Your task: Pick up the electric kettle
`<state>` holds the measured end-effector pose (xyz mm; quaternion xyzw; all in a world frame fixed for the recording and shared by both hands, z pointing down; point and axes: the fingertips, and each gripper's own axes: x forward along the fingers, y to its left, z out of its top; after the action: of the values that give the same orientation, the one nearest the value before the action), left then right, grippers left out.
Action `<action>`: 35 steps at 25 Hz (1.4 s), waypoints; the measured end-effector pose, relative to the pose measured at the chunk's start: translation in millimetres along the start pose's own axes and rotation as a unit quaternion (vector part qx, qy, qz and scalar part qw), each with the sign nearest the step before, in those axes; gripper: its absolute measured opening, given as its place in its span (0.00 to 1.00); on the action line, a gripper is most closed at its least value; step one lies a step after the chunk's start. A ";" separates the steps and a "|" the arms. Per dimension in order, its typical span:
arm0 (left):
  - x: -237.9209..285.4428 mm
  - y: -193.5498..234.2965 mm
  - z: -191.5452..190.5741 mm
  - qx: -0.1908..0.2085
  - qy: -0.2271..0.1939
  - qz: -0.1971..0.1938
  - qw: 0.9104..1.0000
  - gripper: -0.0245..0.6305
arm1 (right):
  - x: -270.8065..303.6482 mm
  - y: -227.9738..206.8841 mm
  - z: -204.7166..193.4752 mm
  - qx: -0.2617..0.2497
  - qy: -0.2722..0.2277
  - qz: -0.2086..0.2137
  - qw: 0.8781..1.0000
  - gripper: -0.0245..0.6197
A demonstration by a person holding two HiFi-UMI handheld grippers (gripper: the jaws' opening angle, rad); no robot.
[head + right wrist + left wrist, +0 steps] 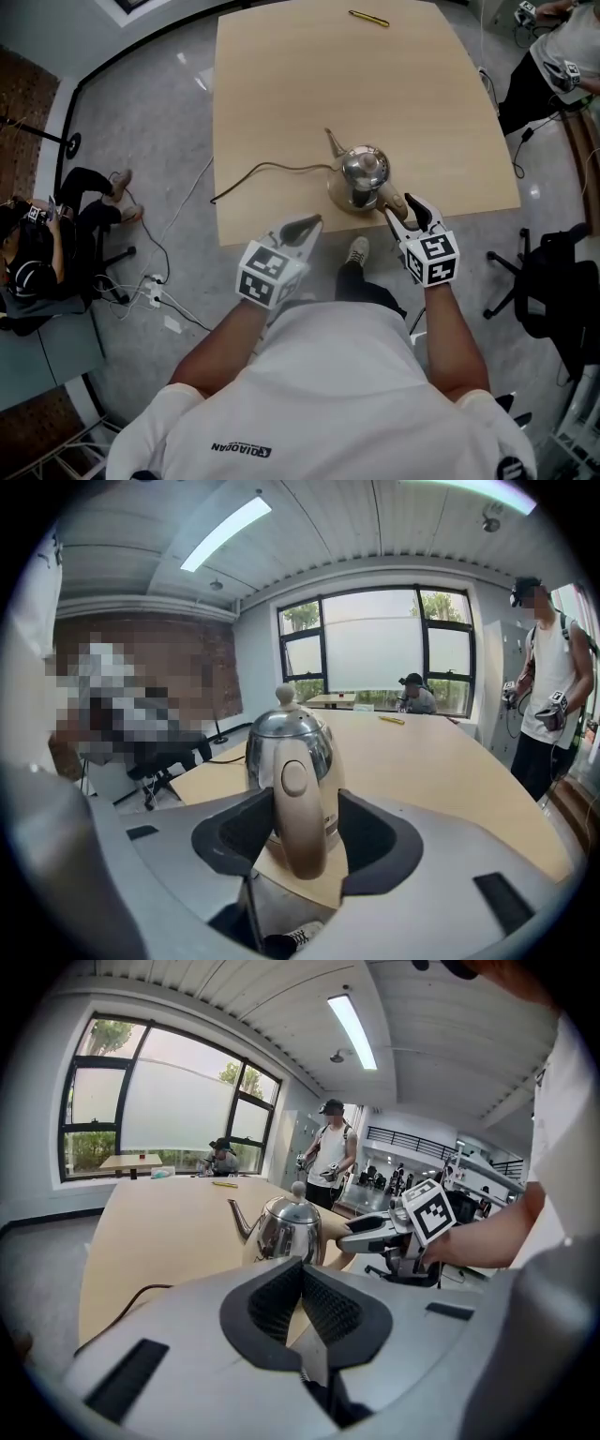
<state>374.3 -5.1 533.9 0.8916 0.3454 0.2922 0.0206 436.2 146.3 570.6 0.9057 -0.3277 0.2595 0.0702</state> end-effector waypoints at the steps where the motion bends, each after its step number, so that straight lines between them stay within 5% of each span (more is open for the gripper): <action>1: 3.8 0.3 -0.4 -0.002 0.004 -0.001 1.000 0.03 | 4.5 0.7 -3.0 -0.001 0.004 0.005 1.000 0.33; 18: 18.0 12.7 5.6 -0.014 0.008 0.018 1.000 0.03 | 22.5 12.9 10.1 -0.014 -0.006 0.036 0.999 0.26; 35: -42.2 21.5 7.6 -0.033 -0.041 0.081 0.995 0.03 | 6.0 13.1 114.0 0.042 -0.131 0.034 0.990 0.20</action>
<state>366.5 -46.7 511.3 0.9268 0.2612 0.2668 0.0403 480.2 98.9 475.6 0.9223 -0.3535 0.1548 -0.0205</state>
